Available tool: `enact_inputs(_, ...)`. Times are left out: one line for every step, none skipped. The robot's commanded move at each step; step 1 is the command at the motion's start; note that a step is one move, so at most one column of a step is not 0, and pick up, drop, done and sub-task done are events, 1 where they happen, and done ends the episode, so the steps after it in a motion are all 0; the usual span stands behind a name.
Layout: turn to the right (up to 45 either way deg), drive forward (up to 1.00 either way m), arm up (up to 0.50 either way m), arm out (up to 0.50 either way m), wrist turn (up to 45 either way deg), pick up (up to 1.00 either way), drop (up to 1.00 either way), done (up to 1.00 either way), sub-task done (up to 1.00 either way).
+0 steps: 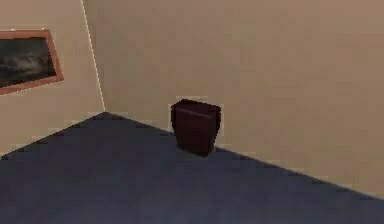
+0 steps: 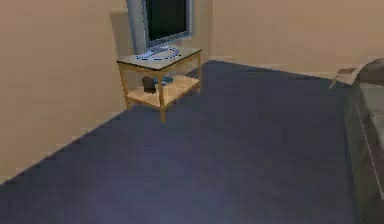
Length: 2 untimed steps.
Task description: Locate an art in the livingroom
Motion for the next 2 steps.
enact_inputs(-45.0, 0.0, 0.0, 0.0, 0.0, 0.0, 0.0, 0.0, 0.0)
enact_inputs(-9.0, 0.0, 0.0, 0.0, 0.0, 0.0, 0.0, 0.0, 0.0)
